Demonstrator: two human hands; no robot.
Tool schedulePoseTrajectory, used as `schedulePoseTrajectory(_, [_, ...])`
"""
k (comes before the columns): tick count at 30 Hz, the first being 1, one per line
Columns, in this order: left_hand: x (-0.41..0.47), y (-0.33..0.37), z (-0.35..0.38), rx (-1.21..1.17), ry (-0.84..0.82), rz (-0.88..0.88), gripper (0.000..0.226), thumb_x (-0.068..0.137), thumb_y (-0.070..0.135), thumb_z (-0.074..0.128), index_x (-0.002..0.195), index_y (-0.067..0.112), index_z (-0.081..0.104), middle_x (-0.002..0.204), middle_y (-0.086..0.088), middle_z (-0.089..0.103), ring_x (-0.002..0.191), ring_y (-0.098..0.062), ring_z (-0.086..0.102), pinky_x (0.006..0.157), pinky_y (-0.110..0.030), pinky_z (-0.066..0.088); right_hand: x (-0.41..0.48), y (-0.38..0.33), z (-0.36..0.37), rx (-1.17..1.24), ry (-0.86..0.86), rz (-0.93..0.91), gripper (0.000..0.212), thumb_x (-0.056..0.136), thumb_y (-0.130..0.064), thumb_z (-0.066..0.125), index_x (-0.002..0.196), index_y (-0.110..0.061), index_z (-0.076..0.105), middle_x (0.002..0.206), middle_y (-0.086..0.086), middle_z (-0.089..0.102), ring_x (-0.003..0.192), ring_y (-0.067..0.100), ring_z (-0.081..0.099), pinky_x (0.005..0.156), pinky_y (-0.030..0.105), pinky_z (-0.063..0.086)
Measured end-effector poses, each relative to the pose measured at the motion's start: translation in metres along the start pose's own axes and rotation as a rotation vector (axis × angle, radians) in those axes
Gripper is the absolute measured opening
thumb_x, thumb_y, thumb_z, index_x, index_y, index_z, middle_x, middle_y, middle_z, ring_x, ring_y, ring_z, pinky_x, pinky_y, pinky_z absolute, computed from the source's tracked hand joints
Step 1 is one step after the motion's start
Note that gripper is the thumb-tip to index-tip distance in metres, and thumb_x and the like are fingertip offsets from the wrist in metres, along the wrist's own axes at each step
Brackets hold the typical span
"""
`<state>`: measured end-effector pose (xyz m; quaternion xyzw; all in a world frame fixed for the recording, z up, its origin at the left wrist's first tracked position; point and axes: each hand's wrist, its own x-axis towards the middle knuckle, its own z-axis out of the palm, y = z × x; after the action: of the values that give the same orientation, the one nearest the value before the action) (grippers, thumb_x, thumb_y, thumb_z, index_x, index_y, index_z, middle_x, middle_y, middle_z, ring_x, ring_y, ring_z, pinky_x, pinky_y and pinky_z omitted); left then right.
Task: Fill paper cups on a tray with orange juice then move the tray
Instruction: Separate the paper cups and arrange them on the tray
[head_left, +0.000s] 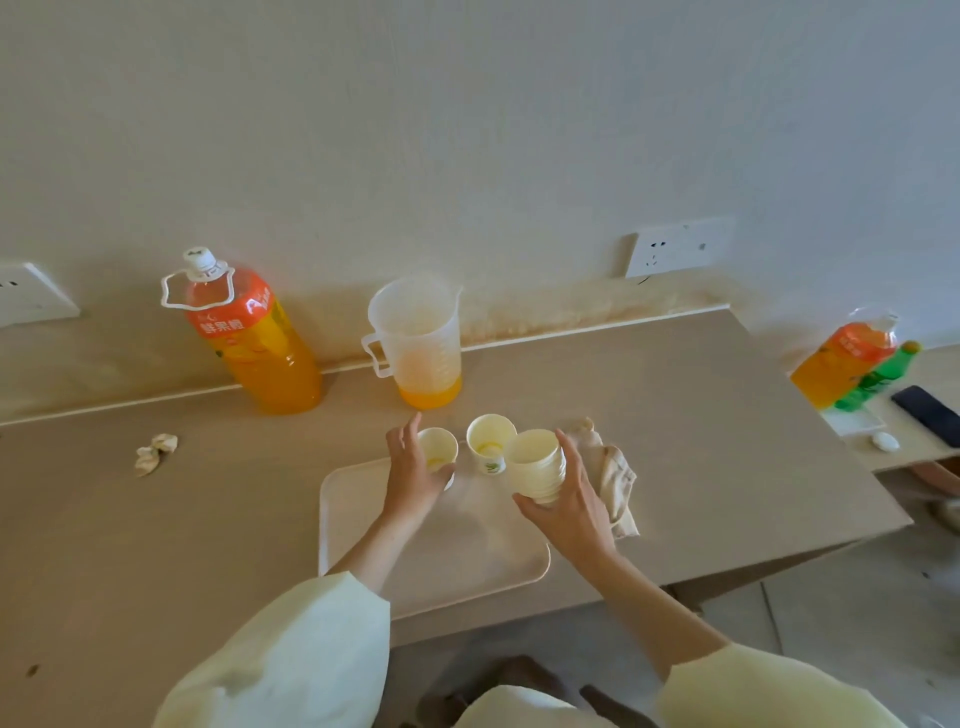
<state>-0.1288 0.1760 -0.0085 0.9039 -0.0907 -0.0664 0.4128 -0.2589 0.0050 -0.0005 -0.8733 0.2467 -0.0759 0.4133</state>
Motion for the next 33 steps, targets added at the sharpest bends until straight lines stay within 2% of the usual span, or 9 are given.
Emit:
schedulePoseTrajectory(10, [0.003, -0.002, 0.009, -0.013, -0.022, 0.021, 0.077, 0.075, 0.007, 0.076, 0.14, 0.012, 0.035, 0.133, -0.009, 0.026, 0.124, -0.024, 0.04, 0.09, -0.023, 0.036, 0.001, -0.002, 0.0, 0.008, 0.005, -0.037, 0.095, 0.071, -0.047, 0.076, 0.141, -0.045, 0.012, 0.143, -0.012, 0.044, 0.119, 0.014, 0.053, 0.081, 0.037, 0.052])
schedulePoseTrajectory(16, [0.005, -0.003, 0.013, -0.011, -0.015, 0.038, 0.069, 0.076, 0.007, 0.075, 0.135, 0.009, 0.04, 0.131, -0.012, 0.027, 0.124, -0.026, 0.039, 0.092, -0.021, 0.035, -0.001, 0.002, 0.0, -0.002, 0.002, -0.062, 0.096, 0.072, -0.043, 0.078, 0.145, -0.038, 0.016, 0.146, -0.01, 0.04, 0.122, 0.015, 0.051, 0.084, 0.038, 0.053])
schedulePoseTrajectory(24, [0.01, -0.007, 0.012, -0.012, -0.062, 0.043, 0.069, 0.076, 0.008, 0.075, 0.136, 0.009, 0.04, 0.131, -0.012, 0.026, 0.127, -0.026, 0.037, 0.095, -0.022, 0.033, -0.003, 0.002, -0.001, 0.004, -0.014, -0.022, 0.1, 0.073, -0.043, 0.078, 0.149, -0.032, 0.014, 0.139, -0.012, 0.045, 0.115, 0.015, 0.055, 0.079, 0.034, 0.049])
schedulePoseTrajectory(28, [0.012, -0.006, 0.012, -0.012, -0.092, 0.033, 0.069, 0.078, 0.009, 0.073, 0.137, 0.01, 0.038, 0.132, -0.01, 0.025, 0.128, -0.023, 0.036, 0.094, -0.018, 0.03, -0.003, 0.002, -0.001, 0.016, -0.006, -0.008, 0.097, 0.073, -0.042, 0.078, 0.146, -0.031, 0.016, 0.127, -0.022, 0.04, 0.114, 0.013, 0.054, 0.075, 0.029, 0.043])
schedulePoseTrajectory(33, [0.012, -0.006, 0.01, 0.008, -0.112, 0.03, 0.074, 0.076, 0.013, 0.076, 0.138, 0.011, 0.036, 0.134, -0.011, 0.025, 0.129, -0.025, 0.033, 0.1, -0.023, 0.031, -0.004, -0.001, -0.003, 0.008, -0.006, 0.001, 0.094, 0.074, -0.042, 0.078, 0.146, -0.031, 0.018, 0.13, -0.019, 0.044, 0.114, 0.011, 0.053, 0.075, 0.028, 0.042])
